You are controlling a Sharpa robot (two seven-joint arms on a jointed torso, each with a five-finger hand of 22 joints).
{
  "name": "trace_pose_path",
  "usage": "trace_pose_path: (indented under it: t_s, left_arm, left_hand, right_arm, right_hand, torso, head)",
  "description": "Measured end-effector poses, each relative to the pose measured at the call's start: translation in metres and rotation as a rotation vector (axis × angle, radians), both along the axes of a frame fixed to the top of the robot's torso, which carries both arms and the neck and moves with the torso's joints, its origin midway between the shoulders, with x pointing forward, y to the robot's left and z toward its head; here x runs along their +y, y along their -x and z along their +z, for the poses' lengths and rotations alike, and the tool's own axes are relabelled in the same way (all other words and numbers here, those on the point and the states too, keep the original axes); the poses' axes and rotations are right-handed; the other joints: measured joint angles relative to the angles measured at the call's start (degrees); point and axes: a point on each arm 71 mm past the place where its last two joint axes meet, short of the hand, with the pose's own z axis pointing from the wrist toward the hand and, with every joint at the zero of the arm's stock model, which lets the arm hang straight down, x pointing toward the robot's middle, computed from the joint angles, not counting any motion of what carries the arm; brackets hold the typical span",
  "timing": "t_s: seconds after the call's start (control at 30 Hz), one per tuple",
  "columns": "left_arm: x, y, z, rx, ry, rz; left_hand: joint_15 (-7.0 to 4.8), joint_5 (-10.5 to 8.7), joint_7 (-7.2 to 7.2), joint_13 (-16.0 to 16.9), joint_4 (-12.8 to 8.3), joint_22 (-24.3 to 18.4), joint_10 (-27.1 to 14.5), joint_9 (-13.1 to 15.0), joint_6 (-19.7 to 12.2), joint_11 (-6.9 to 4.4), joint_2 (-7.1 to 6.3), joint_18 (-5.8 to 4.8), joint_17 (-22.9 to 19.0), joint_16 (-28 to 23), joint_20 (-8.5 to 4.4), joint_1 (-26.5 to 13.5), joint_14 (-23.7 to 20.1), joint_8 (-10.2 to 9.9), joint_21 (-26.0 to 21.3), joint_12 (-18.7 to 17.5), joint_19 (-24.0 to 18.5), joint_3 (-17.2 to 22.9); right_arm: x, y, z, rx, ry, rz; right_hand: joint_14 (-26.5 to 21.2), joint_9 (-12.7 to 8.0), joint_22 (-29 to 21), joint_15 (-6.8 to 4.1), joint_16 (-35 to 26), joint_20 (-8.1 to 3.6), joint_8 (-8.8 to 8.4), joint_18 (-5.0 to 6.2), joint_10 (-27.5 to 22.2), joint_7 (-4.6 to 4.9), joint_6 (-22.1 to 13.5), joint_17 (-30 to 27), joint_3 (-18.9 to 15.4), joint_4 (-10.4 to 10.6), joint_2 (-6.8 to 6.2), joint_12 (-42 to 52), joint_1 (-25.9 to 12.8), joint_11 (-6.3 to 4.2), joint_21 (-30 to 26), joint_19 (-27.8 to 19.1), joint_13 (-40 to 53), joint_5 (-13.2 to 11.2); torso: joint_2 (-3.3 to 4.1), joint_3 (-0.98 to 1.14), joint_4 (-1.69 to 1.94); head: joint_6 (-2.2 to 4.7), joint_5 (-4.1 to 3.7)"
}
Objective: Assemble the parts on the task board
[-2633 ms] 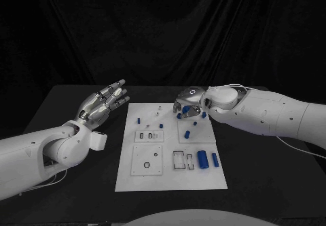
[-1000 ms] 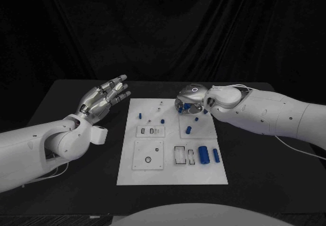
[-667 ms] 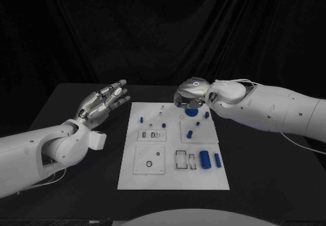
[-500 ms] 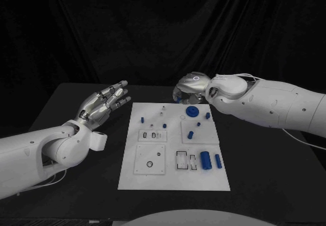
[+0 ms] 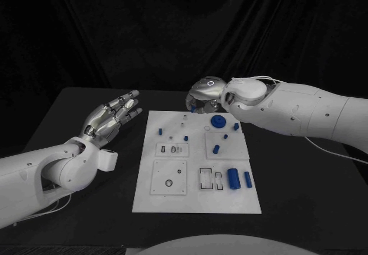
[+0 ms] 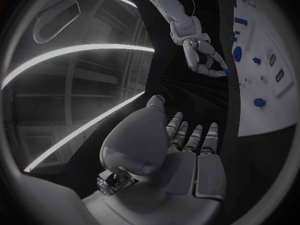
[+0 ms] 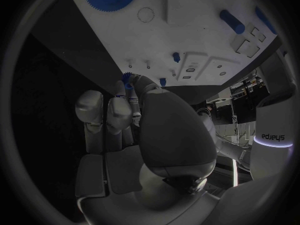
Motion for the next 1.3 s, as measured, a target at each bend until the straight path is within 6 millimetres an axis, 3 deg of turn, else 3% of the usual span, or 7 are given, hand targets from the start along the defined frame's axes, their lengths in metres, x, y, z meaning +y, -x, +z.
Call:
trace_pose_path:
  t_s: [0.2,0.23,0.27,0.7,1.3]
  left_arm:
    - [-0.001,-0.002,-0.001,-0.001,-0.001,0.0]
    - [-0.001,-0.002,-0.001,-0.001,-0.002,0.0]
    - [-0.001,-0.002,-0.001,-0.001,-0.002,0.0]
    - [-0.001,-0.004,-0.001,-0.001,0.0,-0.005]
    - [-0.004,-0.006,-0.002,0.0,0.008,-0.024]
  left_hand:
    - [0.0,0.23,0.0,0.0,0.0,0.0,0.0,0.0,0.0,0.0,0.0,0.0,0.0,0.0,0.0,0.0,0.0,0.0,0.0,0.0,0.0,0.0]
    - [0.0,0.23,0.0,0.0,0.0,0.0,0.0,0.0,0.0,0.0,0.0,0.0,0.0,0.0,0.0,0.0,0.0,0.0,0.0,0.0,0.0,0.0]
    - [0.0,0.23,0.0,0.0,0.0,0.0,0.0,0.0,0.0,0.0,0.0,0.0,0.0,0.0,0.0,0.0,0.0,0.0,0.0,0.0,0.0,0.0]
    - [0.01,0.23,0.0,-0.01,0.0,0.01,0.0,-0.01,0.0,0.0,0.0,0.0,0.01,0.0,0.2,0.0,0.0,0.0,0.0,0.0,-0.2,0.32]
    - [0.44,0.45,0.22,-0.02,-0.16,0.06,0.2,-0.07,-0.23,0.19,0.0,0.0,0.02,0.0,0.2,0.0,0.0,0.0,0.0,0.0,-0.2,0.48]
  right_arm:
    - [0.003,-0.002,0.0,0.005,0.006,-0.003]
    - [0.003,-0.002,0.0,0.005,0.007,-0.004]
    - [0.003,-0.003,-0.001,0.005,0.007,-0.005]
    - [0.007,-0.007,-0.003,0.008,0.013,-0.016]
    - [0.007,-0.009,-0.017,0.03,0.023,-0.035]
  right_hand:
    - [0.0,0.24,0.63,0.0,0.0,0.21,-0.29,-0.14,0.0,0.22,-0.39,-0.08,0.0,0.0,-0.01,-0.1,-0.01,0.0,0.44,0.21,0.41,-0.09]
    - [0.0,0.24,0.74,0.0,0.0,0.21,-0.29,-0.88,0.0,0.22,-0.39,-0.08,0.0,0.0,-0.01,-0.1,-0.01,0.0,0.44,0.21,0.42,-0.09]
    - [0.0,0.24,0.82,0.0,0.0,0.21,-0.3,-0.93,0.0,0.11,-0.5,-0.08,0.0,0.0,-0.01,-0.1,-0.01,0.0,0.44,0.21,0.42,-0.09]
    - [-0.21,0.66,1.6,0.21,-0.22,0.22,-0.83,-0.91,0.0,0.11,-1.51,-0.07,0.35,0.0,-0.01,-0.49,-0.01,0.0,0.66,0.21,0.43,-0.76]
    - [-0.63,0.82,2.35,0.22,-0.22,0.41,-1.56,-0.91,0.1,0.32,-2.12,-0.4,0.58,-0.23,-0.02,-0.66,-0.01,-0.08,1.29,0.41,0.38,-0.77]
  torso:
    - [0.62,-0.17,0.55]
    - [0.73,-0.23,0.67]
    - [0.82,-0.27,0.77]
    - [1.52,-0.9,1.69]
    - [1.15,-0.99,1.6]
  head:
    - [0.25,-0.74]
    - [0.35,-0.88]
    - [0.43,-1.02]
    - [1.24,-2.47]
    - [-0.07,-2.1]
